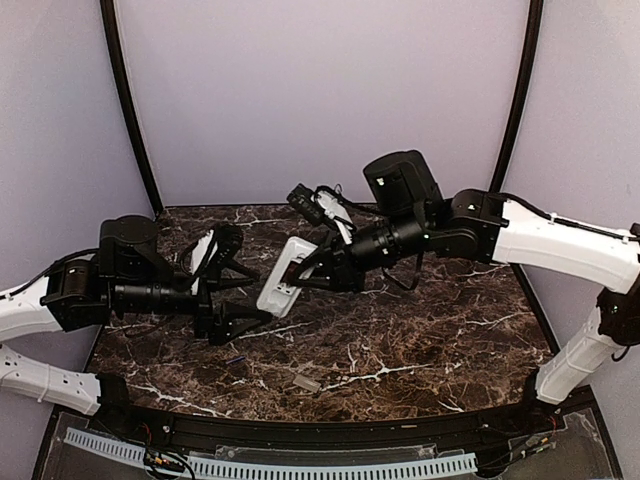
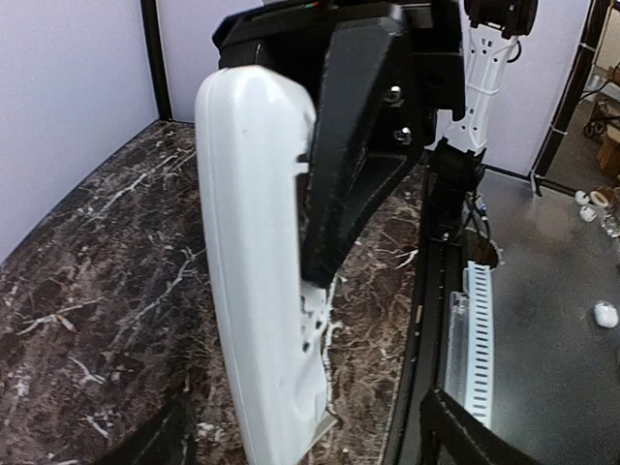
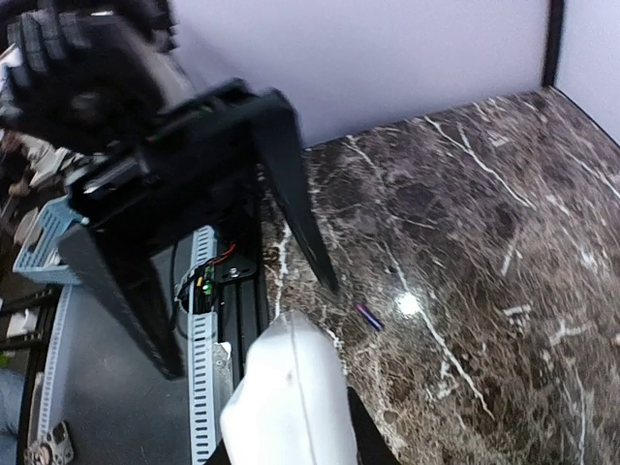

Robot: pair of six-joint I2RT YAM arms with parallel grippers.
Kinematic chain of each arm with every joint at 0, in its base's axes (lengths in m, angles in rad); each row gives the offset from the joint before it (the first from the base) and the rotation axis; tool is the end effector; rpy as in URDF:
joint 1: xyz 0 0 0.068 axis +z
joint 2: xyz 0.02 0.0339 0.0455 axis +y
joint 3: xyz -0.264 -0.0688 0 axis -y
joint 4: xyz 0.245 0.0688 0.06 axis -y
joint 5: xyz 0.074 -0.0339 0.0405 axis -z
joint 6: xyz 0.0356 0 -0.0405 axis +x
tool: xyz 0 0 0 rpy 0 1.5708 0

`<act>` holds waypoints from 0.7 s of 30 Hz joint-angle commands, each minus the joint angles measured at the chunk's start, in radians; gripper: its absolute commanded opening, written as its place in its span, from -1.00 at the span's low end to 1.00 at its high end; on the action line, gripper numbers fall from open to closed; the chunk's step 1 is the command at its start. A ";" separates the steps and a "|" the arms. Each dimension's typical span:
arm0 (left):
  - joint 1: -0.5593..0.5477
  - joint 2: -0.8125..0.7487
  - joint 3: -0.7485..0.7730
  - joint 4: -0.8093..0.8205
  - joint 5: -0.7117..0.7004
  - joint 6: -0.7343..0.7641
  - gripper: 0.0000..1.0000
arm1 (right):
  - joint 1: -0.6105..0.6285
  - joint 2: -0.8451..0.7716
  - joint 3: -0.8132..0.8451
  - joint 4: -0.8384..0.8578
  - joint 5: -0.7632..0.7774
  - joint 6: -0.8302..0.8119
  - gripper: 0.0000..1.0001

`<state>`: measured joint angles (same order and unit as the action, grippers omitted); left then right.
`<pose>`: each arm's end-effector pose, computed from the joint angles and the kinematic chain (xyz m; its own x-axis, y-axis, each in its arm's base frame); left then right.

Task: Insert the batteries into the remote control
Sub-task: Pass from the left arm to the right, then place the remote control without batteries at the center of the board.

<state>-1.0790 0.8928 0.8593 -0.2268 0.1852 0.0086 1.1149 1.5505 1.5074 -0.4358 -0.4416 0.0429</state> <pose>0.0918 -0.1852 0.3428 -0.1134 0.2295 -0.9667 0.9514 0.3053 -0.0391 0.1432 0.3266 0.3779 -0.2447 -0.4109 -0.8782 -0.9691 0.0752 0.2348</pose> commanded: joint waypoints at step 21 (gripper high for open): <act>0.161 0.332 0.206 -0.009 -0.216 0.005 0.80 | -0.350 0.171 -0.760 0.887 0.106 1.086 -0.98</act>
<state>-0.9291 1.2228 1.0435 -0.2607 -0.0460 0.0261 0.7643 1.6814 0.8261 0.2787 -0.3161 0.9577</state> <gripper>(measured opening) 0.900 0.209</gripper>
